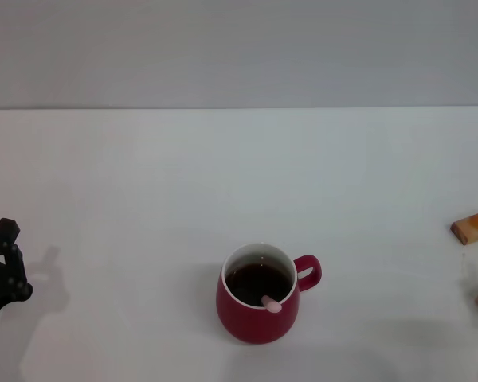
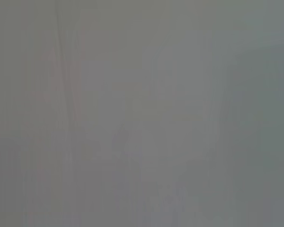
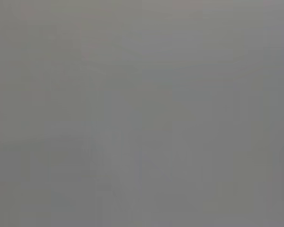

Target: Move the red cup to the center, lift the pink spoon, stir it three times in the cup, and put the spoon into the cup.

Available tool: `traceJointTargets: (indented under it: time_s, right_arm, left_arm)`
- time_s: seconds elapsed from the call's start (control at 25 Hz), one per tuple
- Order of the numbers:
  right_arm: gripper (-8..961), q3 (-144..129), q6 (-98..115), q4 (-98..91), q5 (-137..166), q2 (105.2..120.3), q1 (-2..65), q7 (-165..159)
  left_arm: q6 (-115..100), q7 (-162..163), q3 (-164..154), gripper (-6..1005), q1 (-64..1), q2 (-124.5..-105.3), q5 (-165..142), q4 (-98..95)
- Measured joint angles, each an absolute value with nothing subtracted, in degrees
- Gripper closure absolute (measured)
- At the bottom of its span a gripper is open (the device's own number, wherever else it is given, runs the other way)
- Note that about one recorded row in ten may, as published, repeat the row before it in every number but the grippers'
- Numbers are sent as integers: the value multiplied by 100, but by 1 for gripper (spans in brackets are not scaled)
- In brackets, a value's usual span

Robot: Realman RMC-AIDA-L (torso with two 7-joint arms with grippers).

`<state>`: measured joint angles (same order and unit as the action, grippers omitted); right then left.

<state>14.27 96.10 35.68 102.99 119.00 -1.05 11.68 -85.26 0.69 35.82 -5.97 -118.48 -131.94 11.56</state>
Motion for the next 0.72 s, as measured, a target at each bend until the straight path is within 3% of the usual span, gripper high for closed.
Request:
traceJointTargets:
  time_s: [0.16, 0.72]
  right_arm:
    - [238, 1426, 9631, 3460, 10146, 11904, -200, 925]
    - [237, 1346, 9705, 3233, 9962, 11920, -134, 553]
  left_arm:
    - [-8526, 67, 3604, 1001, -589, -11848, -13191, 1157]
    - [-8548, 62, 3645, 1001, -487, -11853, -13193, 1183]
